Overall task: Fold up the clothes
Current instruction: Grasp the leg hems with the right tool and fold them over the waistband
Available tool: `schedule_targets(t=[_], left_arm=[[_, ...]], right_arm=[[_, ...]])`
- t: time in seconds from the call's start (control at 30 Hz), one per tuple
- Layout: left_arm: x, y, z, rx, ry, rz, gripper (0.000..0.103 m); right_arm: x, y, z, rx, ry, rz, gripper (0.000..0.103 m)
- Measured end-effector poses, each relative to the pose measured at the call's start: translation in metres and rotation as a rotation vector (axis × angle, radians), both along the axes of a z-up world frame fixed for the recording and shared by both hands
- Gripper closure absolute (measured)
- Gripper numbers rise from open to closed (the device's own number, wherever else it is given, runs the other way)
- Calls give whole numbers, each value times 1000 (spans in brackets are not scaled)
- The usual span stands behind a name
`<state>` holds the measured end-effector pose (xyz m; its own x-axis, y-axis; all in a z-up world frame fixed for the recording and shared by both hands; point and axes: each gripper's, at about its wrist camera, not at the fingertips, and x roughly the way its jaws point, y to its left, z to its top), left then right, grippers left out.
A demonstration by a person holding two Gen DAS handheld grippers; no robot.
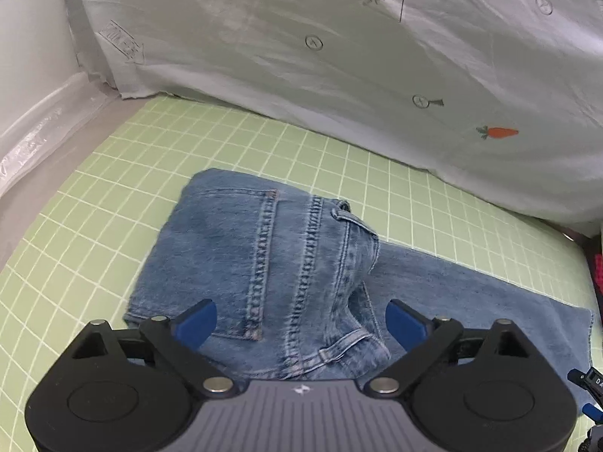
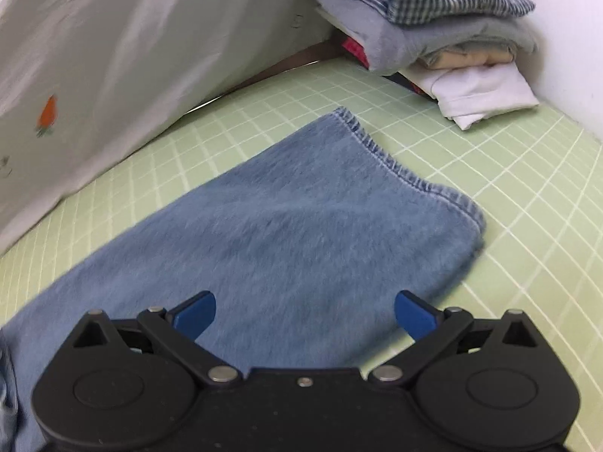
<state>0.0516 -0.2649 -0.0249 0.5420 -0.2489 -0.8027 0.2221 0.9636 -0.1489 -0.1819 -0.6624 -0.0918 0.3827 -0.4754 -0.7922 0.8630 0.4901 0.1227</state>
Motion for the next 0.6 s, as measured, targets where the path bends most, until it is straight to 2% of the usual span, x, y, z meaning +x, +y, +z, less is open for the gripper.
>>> schedule_targets(t=[0.07,0.2,0.27,0.37,0.47,0.53,0.6], left_arm=[[6,-12,2,29,6,-20,7],[9,-43,7,133,-49,-119,7],[11,-60,9,188,-67,-166,7],[12,-77,9,191,-57,-208,7],[9,-91,10,197,-55,-235,7],[4,-96,9,202,-55,-253,7],[-1,-98,8,204,-50,-265,7]], right_arm=[[0,-12,-6,-31,30,-21,1],[-12,-29,-13,-135,108,-65,0],[-21,-39,-20,-134,116,-101,0],[-40,-53,-31,-95,91,-161,0],[-49,-57,-37,-83,50,-162,0],[-47,-56,-38,-92,55,-136,1],[-47,-55,-37,-97,39,-125,8]])
